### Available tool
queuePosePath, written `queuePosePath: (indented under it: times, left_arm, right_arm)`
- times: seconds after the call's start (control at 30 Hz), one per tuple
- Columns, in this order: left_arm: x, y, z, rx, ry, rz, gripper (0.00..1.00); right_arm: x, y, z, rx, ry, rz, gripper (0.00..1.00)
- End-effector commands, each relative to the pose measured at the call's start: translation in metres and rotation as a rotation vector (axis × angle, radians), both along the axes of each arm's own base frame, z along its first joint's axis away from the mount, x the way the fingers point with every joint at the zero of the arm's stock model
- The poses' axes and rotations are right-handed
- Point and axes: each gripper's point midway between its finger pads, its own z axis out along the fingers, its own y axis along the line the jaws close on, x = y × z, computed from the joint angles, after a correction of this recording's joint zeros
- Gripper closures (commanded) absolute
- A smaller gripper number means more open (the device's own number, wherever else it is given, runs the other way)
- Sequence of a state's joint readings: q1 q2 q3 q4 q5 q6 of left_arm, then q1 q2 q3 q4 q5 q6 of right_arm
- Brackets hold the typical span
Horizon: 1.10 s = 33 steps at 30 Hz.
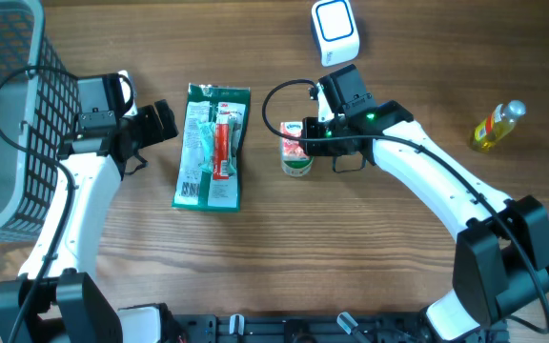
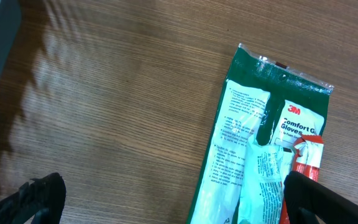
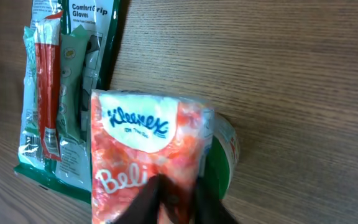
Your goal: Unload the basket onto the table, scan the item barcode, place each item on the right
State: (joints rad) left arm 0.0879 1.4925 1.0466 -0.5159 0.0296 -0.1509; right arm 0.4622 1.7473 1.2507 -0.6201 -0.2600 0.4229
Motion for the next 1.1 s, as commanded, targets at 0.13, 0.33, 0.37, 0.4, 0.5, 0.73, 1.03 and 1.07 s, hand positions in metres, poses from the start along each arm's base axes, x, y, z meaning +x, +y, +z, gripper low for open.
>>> queuePosePath:
  times: [0.13, 0.33, 0.37, 0.4, 0.5, 0.73, 1.03, 1.07]
  left_arm:
    - [0.002, 0.0, 0.003, -0.002, -0.01, -0.016, 0.0]
    - [0.002, 0.0, 0.003, -0.001, -0.01, -0.016, 0.0]
    - [0.002, 0.0, 0.003, -0.002, -0.01, -0.016, 0.0]
    - [0.002, 0.0, 0.003, -0.002, -0.01, -0.016, 0.0]
    - [0.002, 0.0, 0.003, -0.001, -0.01, -0.016, 0.0]
    - [0.002, 0.0, 0.003, -0.002, -0.01, -0.016, 0.0]
    - [0.002, 0.0, 0.003, -0.002, -0.01, -0.016, 0.0]
    - [0.002, 0.0, 0.003, -0.002, -0.01, -0.016, 0.0]
  right_arm:
    - [0.011, -0.016, 0.042, -0.061, -0.174, 0.077, 0.96]
    - [0.015, -0.086, 0.052, -0.423, -0.261, -0.006, 0.96]
    - [0.011, -0.096, 0.046, -0.476, -0.242, -0.005, 0.96]
    - [0.007, -0.1, 0.04, -0.502, -0.221, -0.004, 0.96]
    - [0.002, -0.104, 0.014, -0.528, -0.163, -0.002, 0.96]
    - [0.005, -0.123, -0.046, -0.571, -0.067, -0.025, 0.96]
    - [0.017, -0.155, -0.054, -0.529, -0.028, -0.13, 0.39]
    - [0.018, -0.159, -0.054, -0.517, -0.02, -0.147, 0.37]
